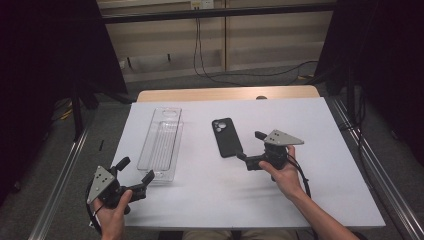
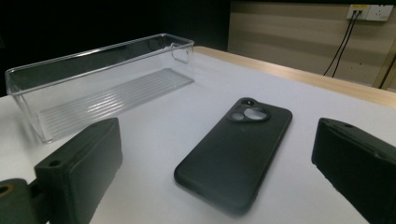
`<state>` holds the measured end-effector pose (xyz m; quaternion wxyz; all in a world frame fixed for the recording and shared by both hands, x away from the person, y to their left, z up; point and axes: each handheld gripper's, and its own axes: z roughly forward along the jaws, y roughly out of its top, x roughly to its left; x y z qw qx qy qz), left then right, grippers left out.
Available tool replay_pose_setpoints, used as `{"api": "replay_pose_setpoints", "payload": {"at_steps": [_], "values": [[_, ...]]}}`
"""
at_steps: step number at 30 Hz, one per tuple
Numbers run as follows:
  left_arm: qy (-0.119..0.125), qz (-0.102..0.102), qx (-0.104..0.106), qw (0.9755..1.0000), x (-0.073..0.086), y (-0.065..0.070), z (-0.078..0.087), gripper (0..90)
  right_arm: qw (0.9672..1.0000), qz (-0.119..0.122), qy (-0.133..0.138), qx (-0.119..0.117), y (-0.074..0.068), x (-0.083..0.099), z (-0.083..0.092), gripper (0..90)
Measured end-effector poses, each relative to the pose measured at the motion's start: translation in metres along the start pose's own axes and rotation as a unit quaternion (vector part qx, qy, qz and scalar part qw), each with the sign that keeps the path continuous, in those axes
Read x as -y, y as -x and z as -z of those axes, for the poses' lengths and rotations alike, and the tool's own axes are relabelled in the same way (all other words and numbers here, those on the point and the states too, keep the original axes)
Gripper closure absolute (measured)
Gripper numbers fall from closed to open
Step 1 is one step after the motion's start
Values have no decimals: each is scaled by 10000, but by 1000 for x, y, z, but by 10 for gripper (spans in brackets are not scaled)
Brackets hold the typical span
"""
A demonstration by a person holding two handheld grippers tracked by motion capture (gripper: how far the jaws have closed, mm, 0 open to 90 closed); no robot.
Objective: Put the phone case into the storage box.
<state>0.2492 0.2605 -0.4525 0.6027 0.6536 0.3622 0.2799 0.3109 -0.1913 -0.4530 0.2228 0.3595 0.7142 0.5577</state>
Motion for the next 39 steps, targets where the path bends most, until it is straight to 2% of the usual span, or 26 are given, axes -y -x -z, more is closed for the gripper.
{"api": "replay_pose_setpoints", "payload": {"at_steps": [7,9,10,15,18,27,39], "values": [[20,-20,23,10000,-1,0,2,20,9999,103,85,-15,0,-8,-15,13],[5,-24,0,10000,-1,0,2,20,9998,115,167,68,1,-11,-18,13],[5,-17,-12,10000,-1,0,2,20,9998,158,126,9,1,-12,-20,12],[5,-17,2,10000,-1,-1,2,20,9998,120,171,33,4,-17,-28,13],[11,-22,26,10000,-1,-1,2,20,9998,178,-6,-15,6,-21,-36,15],[11,-23,46,10000,-1,-1,2,20,9997,224,-54,23,11,-27,-53,15],[-9,-53,53,10000,0,-2,1,20,9985,229,-489,-8,20,-30,-76,28]]}}
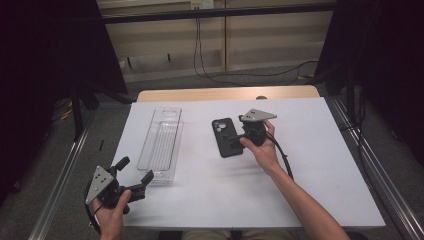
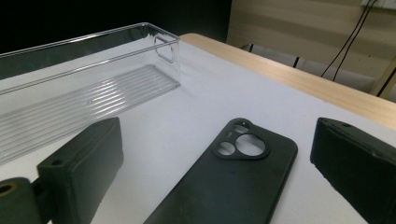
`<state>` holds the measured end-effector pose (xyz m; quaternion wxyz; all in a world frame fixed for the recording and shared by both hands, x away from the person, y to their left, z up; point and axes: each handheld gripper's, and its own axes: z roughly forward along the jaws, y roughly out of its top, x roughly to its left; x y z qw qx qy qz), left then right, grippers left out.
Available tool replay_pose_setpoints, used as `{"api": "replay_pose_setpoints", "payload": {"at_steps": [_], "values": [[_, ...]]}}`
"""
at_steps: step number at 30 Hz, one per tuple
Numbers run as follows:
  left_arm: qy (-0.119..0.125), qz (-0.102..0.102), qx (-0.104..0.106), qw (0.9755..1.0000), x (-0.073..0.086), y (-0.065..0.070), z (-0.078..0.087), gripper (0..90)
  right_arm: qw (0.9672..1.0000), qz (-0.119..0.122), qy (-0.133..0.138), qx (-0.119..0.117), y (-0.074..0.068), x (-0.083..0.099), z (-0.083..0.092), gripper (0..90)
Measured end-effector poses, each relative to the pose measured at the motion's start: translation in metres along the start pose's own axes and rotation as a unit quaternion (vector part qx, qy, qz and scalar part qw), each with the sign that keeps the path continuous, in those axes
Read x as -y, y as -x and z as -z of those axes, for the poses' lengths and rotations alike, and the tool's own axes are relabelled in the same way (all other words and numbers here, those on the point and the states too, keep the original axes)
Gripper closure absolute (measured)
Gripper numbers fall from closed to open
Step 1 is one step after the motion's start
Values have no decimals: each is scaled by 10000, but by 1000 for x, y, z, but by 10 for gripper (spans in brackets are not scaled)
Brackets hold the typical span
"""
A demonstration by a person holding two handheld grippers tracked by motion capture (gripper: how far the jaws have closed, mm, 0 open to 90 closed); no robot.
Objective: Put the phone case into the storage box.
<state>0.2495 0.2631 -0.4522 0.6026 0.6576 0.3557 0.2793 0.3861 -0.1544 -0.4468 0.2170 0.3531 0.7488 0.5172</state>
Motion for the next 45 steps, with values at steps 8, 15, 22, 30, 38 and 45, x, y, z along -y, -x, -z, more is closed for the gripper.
{"api": "replay_pose_setpoints", "payload": {"at_steps": [8,15,22,30,38,45], "values": [[3,23,1,10000,0,0,0,20,9994,-124,-312,-56,4,-5,-13,45],[-23,36,-13,10000,0,0,0,20,9965,-289,-766,-184,9,-8,-22,67],[-13,40,36,10000,0,1,-2,20,9946,-317,-981,64,12,-11,-25,27],[-14,11,30,10000,0,1,-2,20,9878,-423,-1500,47,17,-12,-31,55],[-23,-17,9,10000,0,1,-2,20,9768,-366,-2109,51,18,-11,-41,33],[-30,-28,25,10000,0,1,-2,20,9633,-565,-2620,147,20,-15,-54,33]]}}
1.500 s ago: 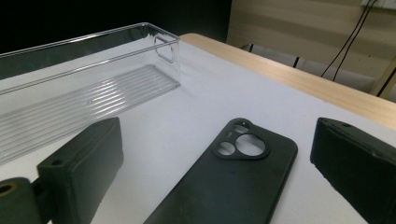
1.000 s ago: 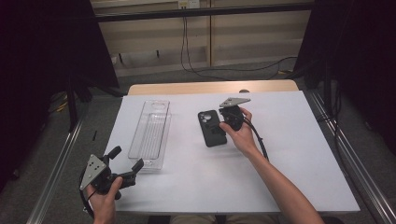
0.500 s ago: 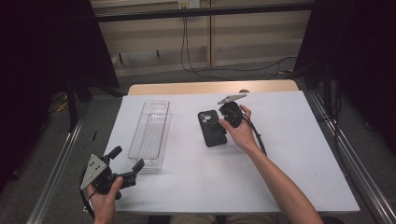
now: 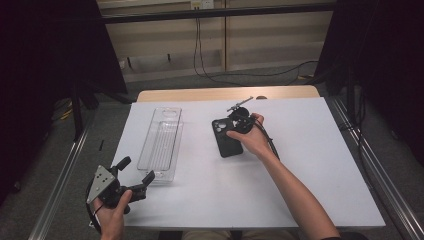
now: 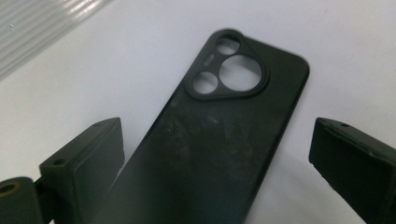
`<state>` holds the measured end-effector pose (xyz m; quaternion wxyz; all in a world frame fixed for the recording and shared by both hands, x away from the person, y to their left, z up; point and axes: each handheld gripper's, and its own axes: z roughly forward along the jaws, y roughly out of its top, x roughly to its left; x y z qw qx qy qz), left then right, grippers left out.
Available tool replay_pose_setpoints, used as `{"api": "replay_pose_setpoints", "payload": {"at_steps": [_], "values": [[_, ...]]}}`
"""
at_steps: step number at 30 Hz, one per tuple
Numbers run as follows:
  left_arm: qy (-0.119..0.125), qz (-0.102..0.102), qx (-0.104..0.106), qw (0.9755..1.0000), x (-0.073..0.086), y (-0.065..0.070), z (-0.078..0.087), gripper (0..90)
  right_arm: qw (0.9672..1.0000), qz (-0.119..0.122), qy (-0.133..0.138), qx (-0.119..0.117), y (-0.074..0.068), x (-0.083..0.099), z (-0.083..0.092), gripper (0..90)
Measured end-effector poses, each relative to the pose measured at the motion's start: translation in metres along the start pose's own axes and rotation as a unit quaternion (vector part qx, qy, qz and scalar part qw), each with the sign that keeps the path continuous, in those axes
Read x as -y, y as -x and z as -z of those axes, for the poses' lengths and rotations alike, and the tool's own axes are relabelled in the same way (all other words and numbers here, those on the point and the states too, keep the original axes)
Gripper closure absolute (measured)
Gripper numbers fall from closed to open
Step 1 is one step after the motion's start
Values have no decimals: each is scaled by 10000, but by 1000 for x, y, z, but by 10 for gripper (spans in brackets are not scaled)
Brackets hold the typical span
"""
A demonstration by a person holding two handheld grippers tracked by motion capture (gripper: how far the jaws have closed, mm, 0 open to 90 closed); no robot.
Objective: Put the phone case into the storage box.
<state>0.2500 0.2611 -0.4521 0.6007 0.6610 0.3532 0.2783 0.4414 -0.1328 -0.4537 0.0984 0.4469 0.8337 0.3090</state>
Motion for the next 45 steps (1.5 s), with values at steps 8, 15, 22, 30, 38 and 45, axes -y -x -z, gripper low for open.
{"api": "replay_pose_setpoints", "payload": {"at_steps": [8,15,22,30,38,45], "values": [[37,52,68,10000,0,1,0,20,9986,-214,-489,-39,0,-11,-12,46],[24,-15,88,10000,0,0,0,20,9976,-229,-654,49,-1,-20,-18,67],[8,13,89,10000,0,0,0,20,9940,-333,-1034,97,-2,-21,-28,71],[-27,9,108,9999,1,0,-1,20,9919,-423,-1177,213,-5,-20,-34,15],[-60,-21,127,9999,1,1,-1,20,9884,-437,-1384,441,-12,-19,-37,0],[-92,-67,130,9999,1,0,-1,20,9873,-331,-1374,720,-18,-18,-41,0]]}}
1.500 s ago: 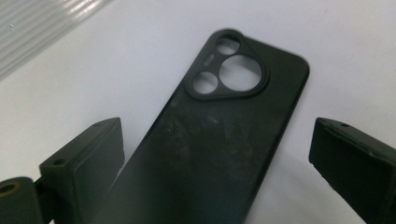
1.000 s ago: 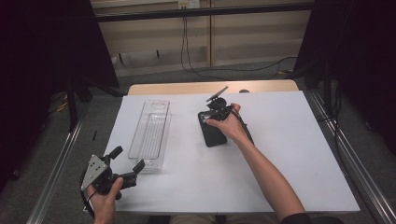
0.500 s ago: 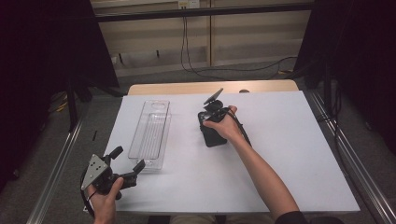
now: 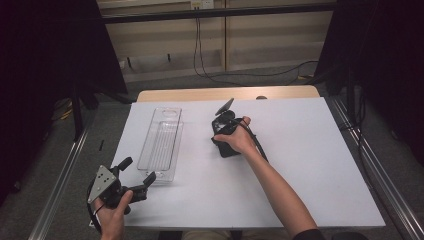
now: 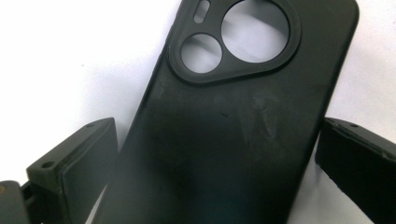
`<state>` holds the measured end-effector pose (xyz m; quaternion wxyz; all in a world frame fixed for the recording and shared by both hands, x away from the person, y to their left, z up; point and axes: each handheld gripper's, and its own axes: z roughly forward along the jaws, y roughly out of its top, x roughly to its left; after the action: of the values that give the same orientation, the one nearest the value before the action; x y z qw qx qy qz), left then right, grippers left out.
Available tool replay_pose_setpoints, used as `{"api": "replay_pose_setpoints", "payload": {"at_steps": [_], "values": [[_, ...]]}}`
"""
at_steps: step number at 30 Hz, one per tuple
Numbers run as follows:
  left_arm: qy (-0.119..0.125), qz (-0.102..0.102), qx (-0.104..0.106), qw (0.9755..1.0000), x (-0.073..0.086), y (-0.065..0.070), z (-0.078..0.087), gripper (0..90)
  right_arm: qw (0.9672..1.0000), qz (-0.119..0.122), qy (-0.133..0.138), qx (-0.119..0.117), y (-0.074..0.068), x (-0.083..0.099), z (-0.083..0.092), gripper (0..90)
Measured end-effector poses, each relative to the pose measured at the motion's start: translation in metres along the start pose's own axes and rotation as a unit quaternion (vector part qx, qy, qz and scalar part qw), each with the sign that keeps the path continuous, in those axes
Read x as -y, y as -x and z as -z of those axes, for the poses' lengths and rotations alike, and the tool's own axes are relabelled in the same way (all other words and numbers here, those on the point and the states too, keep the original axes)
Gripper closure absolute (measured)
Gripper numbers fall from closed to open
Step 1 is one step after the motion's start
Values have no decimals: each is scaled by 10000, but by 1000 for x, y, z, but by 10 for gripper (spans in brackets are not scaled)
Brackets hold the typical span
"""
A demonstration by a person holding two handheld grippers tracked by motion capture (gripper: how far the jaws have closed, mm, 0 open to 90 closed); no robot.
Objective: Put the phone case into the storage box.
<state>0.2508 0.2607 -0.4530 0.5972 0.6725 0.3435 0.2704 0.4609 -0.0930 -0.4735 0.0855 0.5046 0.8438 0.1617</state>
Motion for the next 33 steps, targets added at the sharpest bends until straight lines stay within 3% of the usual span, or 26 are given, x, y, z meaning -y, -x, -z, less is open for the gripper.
{"api": "replay_pose_setpoints", "payload": {"at_steps": [9,10,15,21,26,29,33], "values": [[49,61,22,10000,0,2,-1,20,10000,19,48,21,-1,0,-1,0],[49,60,21,10000,0,2,-1,20,10000,-70,-31,39,-2,0,0,0],[26,15,43,10000,0,1,-1,20,10000,11,-40,54,-1,-1,0,11],[23,22,71,10000,0,2,-1,20,9997,-65,-214,55,-2,-4,1,34],[35,62,44,10000,0,2,-1,20,9993,-90,-343,75,-2,-6,3,71],[6,8,104,9999,0,1,-1,20,9997,-23,-255,29,1,-7,3,129],[19,5,36,10000,0,1,-1,20,9997,-19,-253,13,3,-6,5,143]]}}
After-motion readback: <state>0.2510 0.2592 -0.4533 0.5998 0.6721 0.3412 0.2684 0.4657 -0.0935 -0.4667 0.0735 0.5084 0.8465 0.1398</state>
